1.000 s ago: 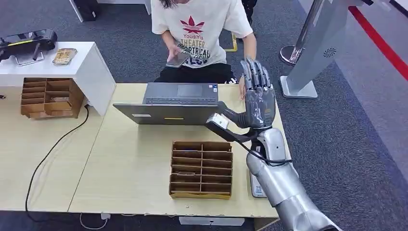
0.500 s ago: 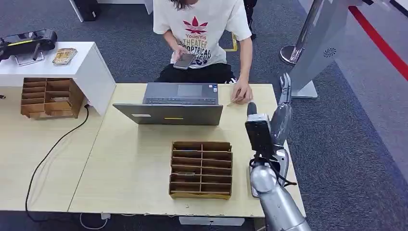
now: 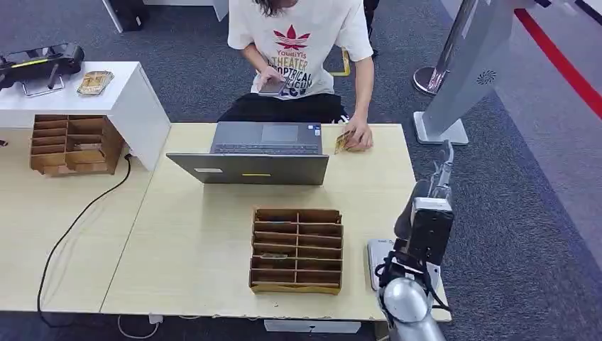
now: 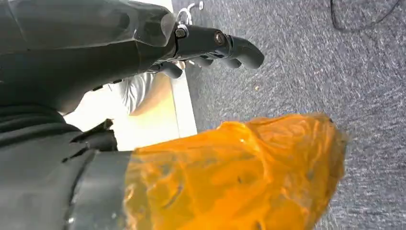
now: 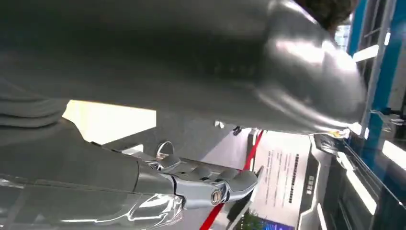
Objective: Pass the card to the sensor for recognition and then transmit it.
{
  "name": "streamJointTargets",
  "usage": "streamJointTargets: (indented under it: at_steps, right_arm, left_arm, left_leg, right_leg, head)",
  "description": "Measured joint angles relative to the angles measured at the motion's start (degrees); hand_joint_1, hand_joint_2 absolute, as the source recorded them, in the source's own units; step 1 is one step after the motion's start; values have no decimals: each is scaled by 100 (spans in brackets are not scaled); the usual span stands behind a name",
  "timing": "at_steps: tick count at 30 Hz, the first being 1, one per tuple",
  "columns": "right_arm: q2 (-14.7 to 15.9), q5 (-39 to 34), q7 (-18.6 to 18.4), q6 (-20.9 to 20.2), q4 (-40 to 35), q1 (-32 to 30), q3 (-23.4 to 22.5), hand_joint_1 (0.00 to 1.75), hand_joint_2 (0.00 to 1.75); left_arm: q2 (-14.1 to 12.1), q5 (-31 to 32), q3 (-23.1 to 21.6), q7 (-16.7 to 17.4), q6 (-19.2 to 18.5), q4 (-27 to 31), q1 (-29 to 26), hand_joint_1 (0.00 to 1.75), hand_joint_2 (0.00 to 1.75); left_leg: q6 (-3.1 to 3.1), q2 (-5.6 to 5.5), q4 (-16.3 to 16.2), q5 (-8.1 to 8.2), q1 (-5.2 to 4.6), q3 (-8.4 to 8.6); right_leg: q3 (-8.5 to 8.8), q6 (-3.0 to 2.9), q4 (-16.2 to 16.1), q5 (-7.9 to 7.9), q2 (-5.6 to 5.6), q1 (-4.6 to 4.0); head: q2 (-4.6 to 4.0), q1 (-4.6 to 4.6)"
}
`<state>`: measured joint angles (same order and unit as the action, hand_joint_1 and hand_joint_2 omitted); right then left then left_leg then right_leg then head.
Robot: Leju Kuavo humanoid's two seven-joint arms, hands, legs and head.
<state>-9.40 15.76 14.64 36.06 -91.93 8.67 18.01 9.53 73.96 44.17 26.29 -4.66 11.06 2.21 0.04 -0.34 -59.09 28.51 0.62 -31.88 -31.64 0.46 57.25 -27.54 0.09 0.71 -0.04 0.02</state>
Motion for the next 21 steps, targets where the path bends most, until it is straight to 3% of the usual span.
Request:
streamJointTargets:
  at_steps: [5, 7, 9, 14, 15, 21]
  right_arm:
    - [48, -410, 336, -122, -576, -415, 0, 0, 0]
    - [66, -560, 303, -256, -765, -555, 4, 0, 0]
    - [185, -535, 66, -583, -845, -654, 52, 0, 0]
    - [534, -749, 164, -1498, -896, -878, 221, 0, 0]
    - [579, -721, 175, -1562, -896, -915, 264, 0, 175]
    - [750, -141, 159, -1554, -896, -1028, 477, 0, 175]
  left_arm:
    - [26, -26, 85, 4, 15, 0, -5, 0, 0]
    - [33, -24, 107, 4, 22, -2, -4, 0, 0]
    - [37, -46, 148, 7, 28, -2, -4, 0, 0]
    - [39, -59, 219, 7, 39, -2, -4, 0, 0]
    - [39, -59, 225, 7, 39, -2, -5, 0, 0]
    - [39, -48, 267, 7, 39, -2, -4, 0, 0]
  left_leg:
    - [0, 0, 0, 0, 0, -3]
    - [0, 0, 1, 0, 0, -2]
    - [0, 0, 1, 0, 0, -2]
    - [0, 0, 1, 0, 0, -3]
    - [0, 0, 1, 0, 0, -4]
    - [0, 1, 1, 0, 0, -3]
  right_leg:
    - [-1, 0, 0, 0, 0, 0]
    - [-1, 0, 0, 0, 0, 0]
    - [-1, 0, 0, 0, 0, 0]
    - [0, 0, 0, 0, -1, 0]
    - [-1, 0, 0, 0, -1, 0]
    - [-2, -1, 0, 0, 0, 0]
  head:
    - [0, 0]
    - [0, 2]
    - [0, 0]
    - [0, 2]
    - [0, 0]
    - [0, 0]
